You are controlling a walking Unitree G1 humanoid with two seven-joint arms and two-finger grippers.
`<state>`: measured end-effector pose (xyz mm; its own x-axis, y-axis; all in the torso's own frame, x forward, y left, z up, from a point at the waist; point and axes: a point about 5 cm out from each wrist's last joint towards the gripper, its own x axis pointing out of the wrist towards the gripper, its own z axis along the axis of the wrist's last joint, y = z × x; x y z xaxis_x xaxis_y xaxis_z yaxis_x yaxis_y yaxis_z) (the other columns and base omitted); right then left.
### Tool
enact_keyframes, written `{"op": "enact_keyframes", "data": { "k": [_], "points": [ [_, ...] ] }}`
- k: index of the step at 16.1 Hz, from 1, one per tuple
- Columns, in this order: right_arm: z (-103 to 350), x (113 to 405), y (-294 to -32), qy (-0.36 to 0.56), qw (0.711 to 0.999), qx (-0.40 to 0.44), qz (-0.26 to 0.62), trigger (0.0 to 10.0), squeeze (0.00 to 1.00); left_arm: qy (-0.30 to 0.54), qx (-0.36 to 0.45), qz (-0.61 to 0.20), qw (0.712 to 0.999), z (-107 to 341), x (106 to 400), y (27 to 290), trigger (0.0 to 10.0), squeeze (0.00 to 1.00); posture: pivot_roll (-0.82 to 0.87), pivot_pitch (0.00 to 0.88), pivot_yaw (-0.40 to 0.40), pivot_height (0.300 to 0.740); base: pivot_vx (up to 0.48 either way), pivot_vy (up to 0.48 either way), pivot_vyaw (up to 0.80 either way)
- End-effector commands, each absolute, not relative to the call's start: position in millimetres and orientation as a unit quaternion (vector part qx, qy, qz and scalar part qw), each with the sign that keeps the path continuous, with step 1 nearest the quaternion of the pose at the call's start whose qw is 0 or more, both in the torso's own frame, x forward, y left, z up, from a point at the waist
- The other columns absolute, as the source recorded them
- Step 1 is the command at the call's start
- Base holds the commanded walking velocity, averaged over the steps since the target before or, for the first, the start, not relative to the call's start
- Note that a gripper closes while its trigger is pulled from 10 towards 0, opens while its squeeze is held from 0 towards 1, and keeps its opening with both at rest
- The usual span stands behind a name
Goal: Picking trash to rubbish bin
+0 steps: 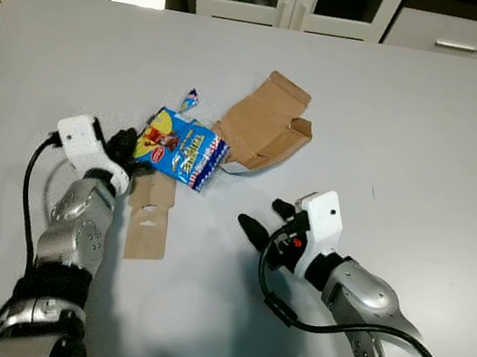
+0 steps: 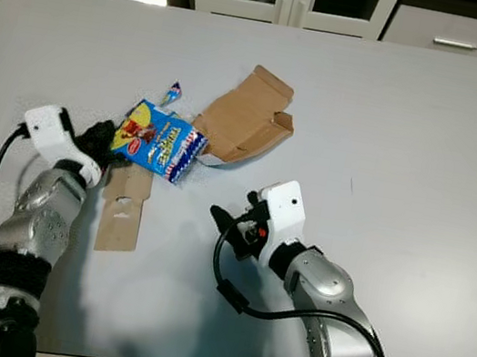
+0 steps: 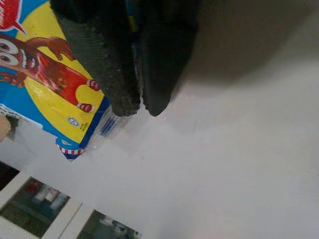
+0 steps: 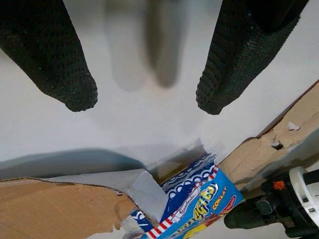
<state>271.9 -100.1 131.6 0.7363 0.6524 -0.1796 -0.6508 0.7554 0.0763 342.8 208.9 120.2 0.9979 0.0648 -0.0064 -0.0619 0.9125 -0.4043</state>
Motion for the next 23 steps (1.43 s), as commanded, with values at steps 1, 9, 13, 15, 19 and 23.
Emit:
{"op": "enact_keyframes", "data": {
  "k": [1, 9, 13, 15, 19, 23],
  "points": [
    [132, 269, -99, 0.096, 0.93, 0.005, 0.356, 10.0, 0.0, 0.005, -0.211, 0.038, 0.977, 114, 339, 210, 0.0, 0.0, -0.18, 0.19, 0.022, 0.74, 0.0, 0.0, 0.0],
    [132, 272, -97, 0.093, 0.93, 0.004, 0.356, 10.0, 0.0, -0.103, -0.126, 0.059, 0.985, 159, 324, 217, 0.0, 0.0, -0.17, 0.185, 0.018, 0.74, 0.0, 0.0, 0.0],
    [132, 273, -97, 0.091, 0.93, 0.005, 0.355, 10.0, 0.0, -0.149, -0.058, 0.066, 0.985, 182, 310, 212, 0.0, 0.0, -0.15, 0.179, 0.019, 0.74, 0.0, 0.0, 0.0],
    [131, 274, -98, 0.091, 0.931, 0.005, 0.354, 10.0, 0.0, -0.161, 0.043, 0.086, 0.982, 186, 295, 210, 0.0, 0.0, -0.15, 0.18, 0.017, 0.74, 0.0, 0.0, 0.0],
    [130, 279, -99, 0.085, 0.94, 0.013, 0.331, 10.0, 0.0, -0.14, 0.054, 0.1, 0.984, 178, 273, 211, 0.0, 0.0, -0.1, 0.192, 0.013, 0.74, 0.0, 0.0, 0.0],
    [131, 290, -105, 0.072, 0.95, -0.001, 0.304, 10.0, 1.0, -0.129, 0.056, 0.081, 0.987, 175, 262, 196, 0.0, 0.0, -0.08, 0.196, 0.01, 0.74, 0.0, 0.0, 0.0]
  ]
}}
